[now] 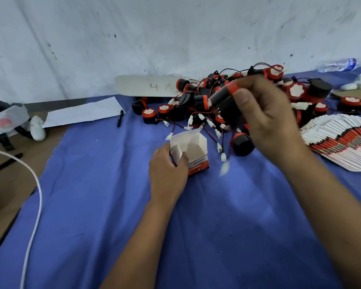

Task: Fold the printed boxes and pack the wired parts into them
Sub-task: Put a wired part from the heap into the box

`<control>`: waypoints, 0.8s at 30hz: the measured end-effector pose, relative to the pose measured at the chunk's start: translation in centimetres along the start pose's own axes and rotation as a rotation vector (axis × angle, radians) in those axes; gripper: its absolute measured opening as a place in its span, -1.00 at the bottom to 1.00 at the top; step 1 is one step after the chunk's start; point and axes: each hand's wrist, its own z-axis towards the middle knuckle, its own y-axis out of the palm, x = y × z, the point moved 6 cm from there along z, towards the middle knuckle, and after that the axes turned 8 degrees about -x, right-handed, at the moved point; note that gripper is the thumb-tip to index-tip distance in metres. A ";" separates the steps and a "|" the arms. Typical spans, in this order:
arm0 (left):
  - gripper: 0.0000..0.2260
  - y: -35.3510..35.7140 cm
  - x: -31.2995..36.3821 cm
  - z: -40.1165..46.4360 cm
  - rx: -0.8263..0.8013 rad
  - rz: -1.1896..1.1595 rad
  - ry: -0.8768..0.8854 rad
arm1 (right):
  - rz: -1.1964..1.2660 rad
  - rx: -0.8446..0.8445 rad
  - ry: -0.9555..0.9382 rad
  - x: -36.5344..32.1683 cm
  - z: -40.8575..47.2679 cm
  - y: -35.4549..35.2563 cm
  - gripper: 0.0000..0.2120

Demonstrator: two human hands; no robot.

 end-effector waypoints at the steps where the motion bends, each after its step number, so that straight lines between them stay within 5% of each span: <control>1: -0.91 0.0 0.1 0.0 -0.004 0.006 0.015 | 0.077 -0.065 0.029 0.3 -0.4 1.4 -0.70; 6: -0.93 0.2 0.7 -0.2 -0.064 -0.076 0.116 | -0.119 -0.330 0.122 2.7 -2.1 6.6 -0.66; 14: -0.79 0.5 0.5 0.0 -0.073 -0.110 0.082 | -0.615 -0.260 0.117 4.9 -2.2 6.2 -0.43; 24: -0.70 0.5 1.1 0.0 -0.098 -0.261 0.065 | -0.804 -0.373 0.238 4.9 -2.6 7.9 -0.61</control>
